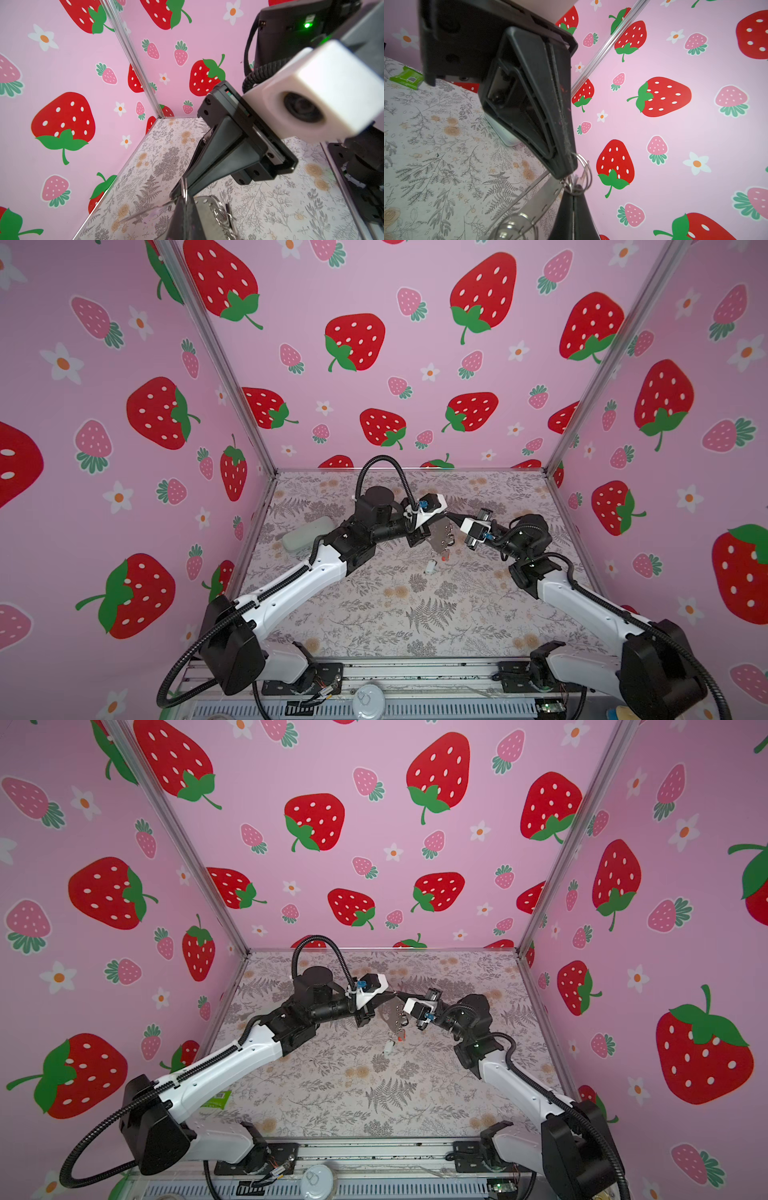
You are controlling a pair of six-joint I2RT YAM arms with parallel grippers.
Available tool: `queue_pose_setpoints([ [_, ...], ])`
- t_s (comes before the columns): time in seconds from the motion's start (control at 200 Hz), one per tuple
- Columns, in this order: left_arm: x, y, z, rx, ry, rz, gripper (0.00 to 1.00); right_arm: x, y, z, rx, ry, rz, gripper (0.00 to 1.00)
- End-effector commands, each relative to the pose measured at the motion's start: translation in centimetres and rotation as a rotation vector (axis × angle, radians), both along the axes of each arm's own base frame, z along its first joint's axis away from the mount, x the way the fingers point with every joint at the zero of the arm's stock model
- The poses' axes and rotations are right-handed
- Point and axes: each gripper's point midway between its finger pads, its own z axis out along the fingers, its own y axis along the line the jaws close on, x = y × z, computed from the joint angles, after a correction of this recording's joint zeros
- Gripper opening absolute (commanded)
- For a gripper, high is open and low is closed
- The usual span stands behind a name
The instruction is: Put the keys on the keyring
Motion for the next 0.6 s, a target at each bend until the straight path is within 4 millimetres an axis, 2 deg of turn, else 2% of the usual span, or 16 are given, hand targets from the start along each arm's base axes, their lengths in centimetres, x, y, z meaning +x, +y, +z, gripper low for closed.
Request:
queue_pose_setpoints([
  [0.0,0.1,-0.5,5.3,-0.170,-0.146,0.013,0.00,-0.9,0.8,1.0,0.019,-0.020,0.040,0.04],
  [0.17,-0.6,-0.9,4.5,-0.134,-0.130,-0.038,0.00,-0.2,0.0,1.6,0.045,-0.008,-0.016,0.18],
  [0.34,-1.4,-0.7,3.9,-0.099,-0.112,-0.096,0.00,0.6,-2.4,2.9,0.079,0.014,-0.039,0.27],
  [0.48,-1.8,-0.3,4.1,-0.109,-0.081,-0.160,0.00,-0.4,-3.8,2.9,0.062,0.002,0.024,0.30],
  [0.595,-2.2,-0.2,4.3,-0.117,-0.042,-0.218,0.00,-1.9,-4.0,3.4,0.047,0.029,0.146,0.29],
])
